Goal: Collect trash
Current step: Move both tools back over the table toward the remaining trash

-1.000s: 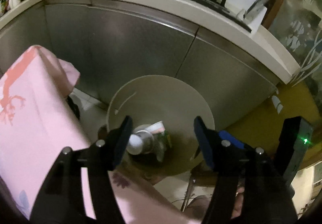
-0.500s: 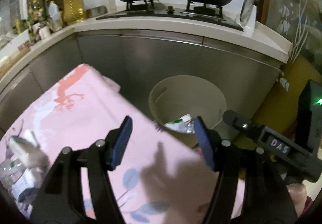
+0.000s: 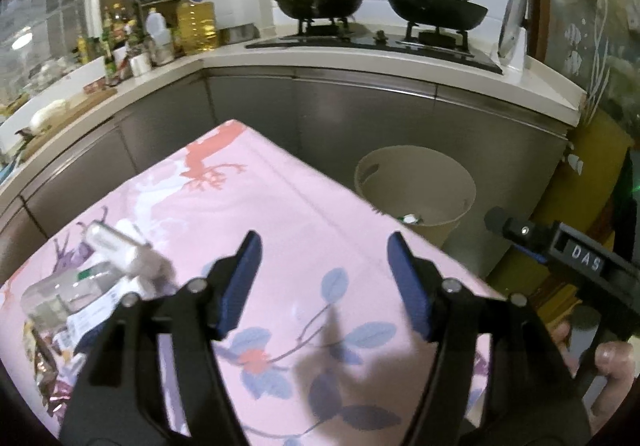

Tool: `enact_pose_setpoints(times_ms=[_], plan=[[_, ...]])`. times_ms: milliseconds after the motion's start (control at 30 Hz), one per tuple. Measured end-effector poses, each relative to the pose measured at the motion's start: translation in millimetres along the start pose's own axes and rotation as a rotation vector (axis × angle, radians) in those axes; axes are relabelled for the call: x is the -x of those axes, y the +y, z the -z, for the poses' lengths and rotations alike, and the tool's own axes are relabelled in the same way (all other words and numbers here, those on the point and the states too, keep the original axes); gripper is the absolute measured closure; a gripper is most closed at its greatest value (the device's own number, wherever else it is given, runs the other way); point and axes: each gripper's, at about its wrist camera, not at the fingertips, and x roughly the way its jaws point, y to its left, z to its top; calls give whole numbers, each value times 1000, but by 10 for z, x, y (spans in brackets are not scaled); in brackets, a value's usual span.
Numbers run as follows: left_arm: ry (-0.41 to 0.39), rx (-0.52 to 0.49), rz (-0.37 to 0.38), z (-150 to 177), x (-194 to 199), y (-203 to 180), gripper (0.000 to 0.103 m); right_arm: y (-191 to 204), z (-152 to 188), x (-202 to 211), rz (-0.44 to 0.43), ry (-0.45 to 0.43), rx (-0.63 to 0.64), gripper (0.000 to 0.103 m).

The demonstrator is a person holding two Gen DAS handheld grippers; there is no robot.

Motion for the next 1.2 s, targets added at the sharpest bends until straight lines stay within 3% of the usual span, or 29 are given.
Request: enact_pose_setpoints(times_ms=[1200], plan=[[-70,112,-199,671,715,897,27,1000,513,-9,-70,75,202,37]])
